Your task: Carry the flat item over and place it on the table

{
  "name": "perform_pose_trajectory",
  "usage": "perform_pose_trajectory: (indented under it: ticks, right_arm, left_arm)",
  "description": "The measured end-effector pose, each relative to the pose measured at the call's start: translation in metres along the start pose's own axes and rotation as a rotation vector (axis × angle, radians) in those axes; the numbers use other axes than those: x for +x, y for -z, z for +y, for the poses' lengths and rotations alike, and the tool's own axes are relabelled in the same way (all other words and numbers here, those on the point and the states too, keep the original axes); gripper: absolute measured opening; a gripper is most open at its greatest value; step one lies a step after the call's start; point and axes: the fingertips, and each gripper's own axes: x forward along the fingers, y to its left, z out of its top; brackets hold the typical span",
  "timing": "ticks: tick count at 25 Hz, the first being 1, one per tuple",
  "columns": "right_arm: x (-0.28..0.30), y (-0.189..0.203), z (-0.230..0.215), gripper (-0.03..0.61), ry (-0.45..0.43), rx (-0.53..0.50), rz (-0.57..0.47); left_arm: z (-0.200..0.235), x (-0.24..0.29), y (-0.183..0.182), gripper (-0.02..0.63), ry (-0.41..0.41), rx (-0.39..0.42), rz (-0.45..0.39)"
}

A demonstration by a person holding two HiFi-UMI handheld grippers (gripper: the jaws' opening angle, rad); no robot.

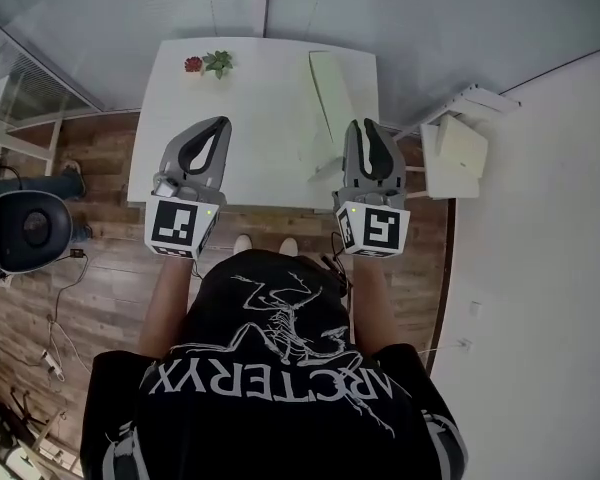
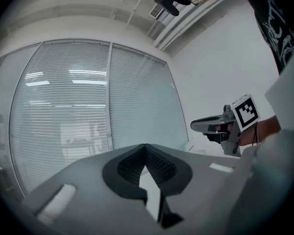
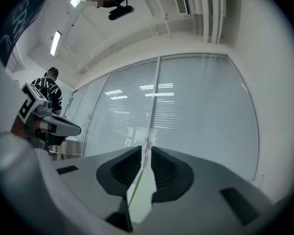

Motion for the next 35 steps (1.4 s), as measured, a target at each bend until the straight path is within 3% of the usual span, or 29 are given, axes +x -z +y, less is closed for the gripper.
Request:
perform_pose_trajectory:
  ticks: [8, 35]
  right_arm:
    - [-0.001, -0.016, 0.005, 0.014, -0.027, -0.008, 0.002]
    - [0.009, -0.009, 0.011, 0.011, -0.062, -0.029, 0.051]
  left_arm:
    - [0.006, 0.001, -0.013, 0.009, -0.003, 0.022, -0.031]
    - [0.020, -0.004, -0.004, 0.009, -0.026, 0.012, 0.003]
